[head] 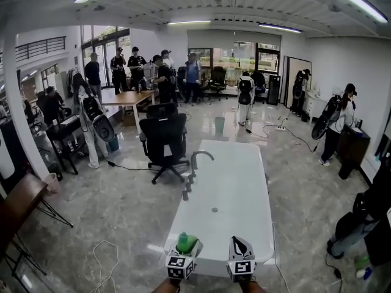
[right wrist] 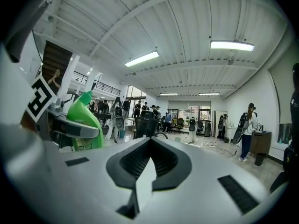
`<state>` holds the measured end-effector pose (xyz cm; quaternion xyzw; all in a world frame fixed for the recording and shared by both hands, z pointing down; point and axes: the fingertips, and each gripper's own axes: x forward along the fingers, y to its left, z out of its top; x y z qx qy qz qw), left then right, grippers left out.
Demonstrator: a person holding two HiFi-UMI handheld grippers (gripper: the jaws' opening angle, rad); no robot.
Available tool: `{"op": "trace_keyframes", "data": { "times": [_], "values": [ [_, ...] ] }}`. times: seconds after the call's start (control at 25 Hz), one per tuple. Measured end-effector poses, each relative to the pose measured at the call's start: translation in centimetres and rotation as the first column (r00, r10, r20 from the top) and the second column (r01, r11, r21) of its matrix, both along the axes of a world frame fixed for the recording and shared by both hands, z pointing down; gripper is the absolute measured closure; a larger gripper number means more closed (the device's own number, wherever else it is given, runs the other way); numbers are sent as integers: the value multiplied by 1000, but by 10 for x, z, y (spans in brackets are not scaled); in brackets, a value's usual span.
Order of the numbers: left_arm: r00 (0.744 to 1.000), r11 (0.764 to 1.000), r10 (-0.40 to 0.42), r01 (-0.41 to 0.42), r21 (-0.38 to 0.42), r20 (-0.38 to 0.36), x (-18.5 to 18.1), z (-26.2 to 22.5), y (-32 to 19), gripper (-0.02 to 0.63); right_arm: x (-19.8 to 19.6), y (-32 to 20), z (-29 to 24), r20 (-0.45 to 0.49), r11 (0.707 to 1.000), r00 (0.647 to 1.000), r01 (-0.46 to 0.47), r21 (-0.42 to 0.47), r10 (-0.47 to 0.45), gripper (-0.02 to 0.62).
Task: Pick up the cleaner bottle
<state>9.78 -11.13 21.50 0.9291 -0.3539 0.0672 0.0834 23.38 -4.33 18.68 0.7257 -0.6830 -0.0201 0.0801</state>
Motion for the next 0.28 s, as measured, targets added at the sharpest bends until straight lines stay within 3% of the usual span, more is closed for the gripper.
{"op": "trace_keyframes", "data": {
  "times": [0.28],
  "values": [
    [1000, 1000, 14, -14, -7, -17, 7, 2, 6, 423, 5, 5, 6, 17, 1000, 1000, 5, 19, -5, 577]
  ]
}}
